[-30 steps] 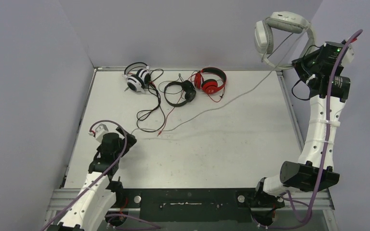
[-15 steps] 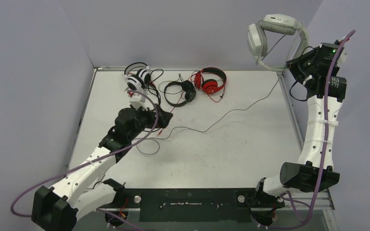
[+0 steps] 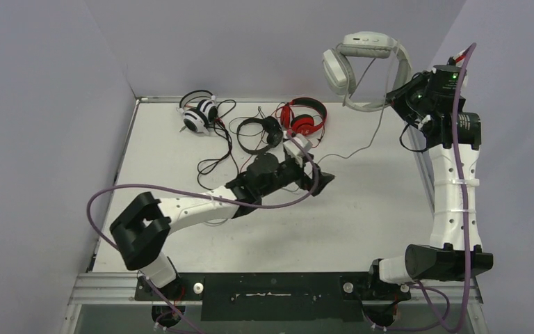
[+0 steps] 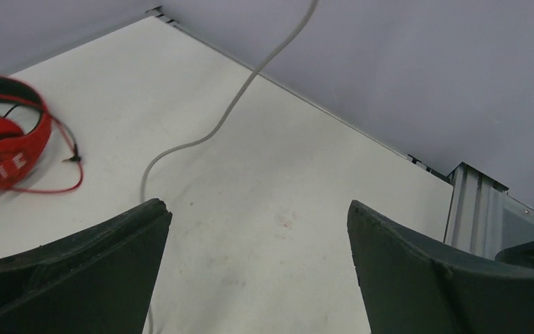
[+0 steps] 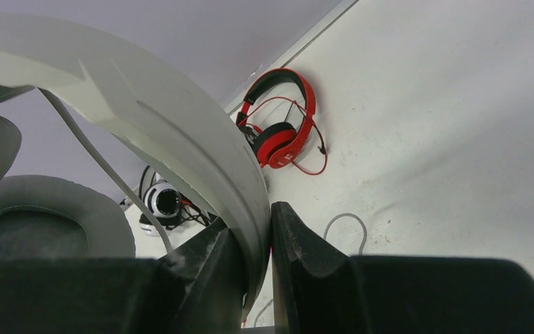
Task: Wrap the headphones
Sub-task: Wrap the headphones cable around the headphones.
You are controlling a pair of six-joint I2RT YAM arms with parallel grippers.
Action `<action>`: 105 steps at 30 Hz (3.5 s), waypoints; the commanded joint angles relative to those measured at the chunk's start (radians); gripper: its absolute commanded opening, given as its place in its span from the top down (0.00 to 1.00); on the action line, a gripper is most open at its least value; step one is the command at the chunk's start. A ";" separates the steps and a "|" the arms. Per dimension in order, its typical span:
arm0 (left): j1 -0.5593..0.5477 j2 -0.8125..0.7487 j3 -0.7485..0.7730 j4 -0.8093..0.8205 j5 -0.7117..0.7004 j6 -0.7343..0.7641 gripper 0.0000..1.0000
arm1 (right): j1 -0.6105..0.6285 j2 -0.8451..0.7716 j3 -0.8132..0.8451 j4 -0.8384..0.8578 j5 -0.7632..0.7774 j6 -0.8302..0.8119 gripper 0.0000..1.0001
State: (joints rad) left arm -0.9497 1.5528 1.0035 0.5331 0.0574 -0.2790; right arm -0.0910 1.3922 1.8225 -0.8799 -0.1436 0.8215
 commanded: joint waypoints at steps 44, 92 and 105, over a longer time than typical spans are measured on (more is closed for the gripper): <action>-0.124 0.126 -0.119 0.330 -0.061 0.013 1.00 | 0.012 -0.031 0.044 0.057 0.015 -0.049 1.00; 0.431 0.274 -0.247 0.770 0.465 -0.515 0.85 | 0.560 -0.257 -0.363 -0.066 -0.604 -0.415 1.00; 0.455 0.063 -0.256 0.389 0.506 -0.355 0.97 | 0.593 -0.257 -0.383 -0.043 -0.084 -0.385 1.00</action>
State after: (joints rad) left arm -0.4599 1.6806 0.7609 1.0111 0.5400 -0.6903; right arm 0.5034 1.1740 1.4063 -1.0657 -0.3099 0.3637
